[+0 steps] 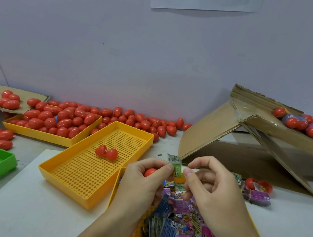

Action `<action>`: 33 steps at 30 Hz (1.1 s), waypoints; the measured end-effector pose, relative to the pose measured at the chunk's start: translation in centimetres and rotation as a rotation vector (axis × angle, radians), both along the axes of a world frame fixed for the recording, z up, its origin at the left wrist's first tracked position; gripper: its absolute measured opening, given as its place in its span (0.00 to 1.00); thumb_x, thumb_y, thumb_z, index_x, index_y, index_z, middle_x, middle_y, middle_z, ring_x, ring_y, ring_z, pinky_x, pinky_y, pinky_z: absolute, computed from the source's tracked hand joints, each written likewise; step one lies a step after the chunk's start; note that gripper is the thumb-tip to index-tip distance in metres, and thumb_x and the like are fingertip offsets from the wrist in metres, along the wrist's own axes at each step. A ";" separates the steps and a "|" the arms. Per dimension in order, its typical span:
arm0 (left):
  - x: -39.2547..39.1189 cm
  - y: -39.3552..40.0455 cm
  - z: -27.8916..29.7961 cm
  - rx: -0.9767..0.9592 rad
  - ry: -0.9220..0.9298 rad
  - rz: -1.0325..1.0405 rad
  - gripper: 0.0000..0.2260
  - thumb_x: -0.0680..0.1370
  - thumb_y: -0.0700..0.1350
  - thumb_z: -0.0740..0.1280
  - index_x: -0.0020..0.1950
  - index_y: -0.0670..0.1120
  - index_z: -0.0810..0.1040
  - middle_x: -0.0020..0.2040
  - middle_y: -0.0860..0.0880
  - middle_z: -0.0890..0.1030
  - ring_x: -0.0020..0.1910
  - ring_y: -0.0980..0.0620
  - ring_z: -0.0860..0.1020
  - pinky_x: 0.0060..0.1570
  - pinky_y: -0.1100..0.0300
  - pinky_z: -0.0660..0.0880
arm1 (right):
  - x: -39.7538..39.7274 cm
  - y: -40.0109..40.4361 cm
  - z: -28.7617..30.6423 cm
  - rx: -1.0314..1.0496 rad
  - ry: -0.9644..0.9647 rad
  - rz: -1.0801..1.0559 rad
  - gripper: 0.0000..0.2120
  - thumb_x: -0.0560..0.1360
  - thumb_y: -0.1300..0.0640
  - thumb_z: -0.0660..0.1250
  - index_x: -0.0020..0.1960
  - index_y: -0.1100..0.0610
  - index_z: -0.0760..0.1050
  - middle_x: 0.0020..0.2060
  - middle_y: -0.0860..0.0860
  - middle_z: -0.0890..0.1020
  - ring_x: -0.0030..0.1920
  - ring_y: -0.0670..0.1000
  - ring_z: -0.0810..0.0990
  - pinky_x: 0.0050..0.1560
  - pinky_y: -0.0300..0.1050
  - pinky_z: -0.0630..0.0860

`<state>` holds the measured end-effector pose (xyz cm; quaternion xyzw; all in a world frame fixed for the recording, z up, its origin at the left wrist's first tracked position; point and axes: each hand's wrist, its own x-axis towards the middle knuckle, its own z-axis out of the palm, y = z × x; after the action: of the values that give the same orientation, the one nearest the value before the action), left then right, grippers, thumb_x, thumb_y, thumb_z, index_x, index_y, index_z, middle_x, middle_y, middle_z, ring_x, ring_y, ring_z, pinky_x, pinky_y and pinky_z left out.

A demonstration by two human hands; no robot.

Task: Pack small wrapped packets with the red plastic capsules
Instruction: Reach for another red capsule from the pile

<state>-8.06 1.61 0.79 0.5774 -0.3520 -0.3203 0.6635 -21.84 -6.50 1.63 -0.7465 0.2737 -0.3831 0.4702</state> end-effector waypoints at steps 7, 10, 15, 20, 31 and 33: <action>-0.1 -0.1 0.1 -0.015 0.038 -0.018 0.05 0.75 0.48 0.72 0.39 0.49 0.84 0.25 0.49 0.72 0.25 0.54 0.70 0.25 0.62 0.68 | -0.2 0.2 0.3 -0.045 0.000 0.055 0.05 0.75 0.48 0.69 0.50 0.46 0.79 0.34 0.48 0.83 0.35 0.47 0.82 0.36 0.41 0.78; -0.1 -0.3 0.0 -0.026 0.070 -0.024 0.06 0.76 0.45 0.72 0.39 0.48 0.84 0.26 0.49 0.71 0.25 0.54 0.69 0.26 0.62 0.68 | -0.1 0.1 0.1 -0.061 0.049 0.034 0.03 0.76 0.51 0.70 0.49 0.45 0.80 0.35 0.48 0.83 0.36 0.48 0.82 0.40 0.48 0.81; -0.2 -0.1 0.5 -0.070 0.207 -0.080 0.04 0.68 0.47 0.74 0.37 0.47 0.84 0.28 0.47 0.71 0.25 0.53 0.70 0.24 0.62 0.69 | -0.2 -0.1 0.0 -0.066 0.043 0.026 0.01 0.76 0.51 0.70 0.47 0.45 0.79 0.35 0.48 0.83 0.36 0.48 0.82 0.40 0.49 0.81; -0.2 -0.1 0.6 -0.066 0.213 -0.107 0.07 0.67 0.48 0.74 0.38 0.45 0.83 0.30 0.45 0.71 0.26 0.52 0.70 0.24 0.61 0.68 | -0.3 -0.2 -0.1 -0.090 0.060 0.055 0.03 0.76 0.49 0.70 0.50 0.43 0.79 0.35 0.46 0.83 0.37 0.46 0.82 0.39 0.44 0.80; -0.2 0.1 0.9 -0.046 0.241 -0.180 0.06 0.69 0.47 0.73 0.38 0.45 0.83 0.31 0.48 0.70 0.26 0.54 0.65 0.24 0.62 0.66 | -0.2 0.0 0.0 -0.242 0.069 0.003 0.17 0.68 0.34 0.64 0.44 0.44 0.82 0.35 0.42 0.81 0.36 0.43 0.78 0.35 0.34 0.72; -0.2 0.1 0.9 -0.039 0.229 -0.184 0.06 0.69 0.47 0.73 0.39 0.45 0.84 0.30 0.49 0.70 0.26 0.54 0.66 0.24 0.62 0.67 | -0.2 0.1 0.0 -0.273 0.067 -0.017 0.17 0.68 0.34 0.64 0.44 0.45 0.83 0.36 0.41 0.81 0.39 0.45 0.79 0.35 0.36 0.72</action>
<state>-8.28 1.69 1.69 0.4893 -0.3317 -0.4368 0.6780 -22.04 -6.38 1.66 -0.8135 0.2409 -0.3956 0.3516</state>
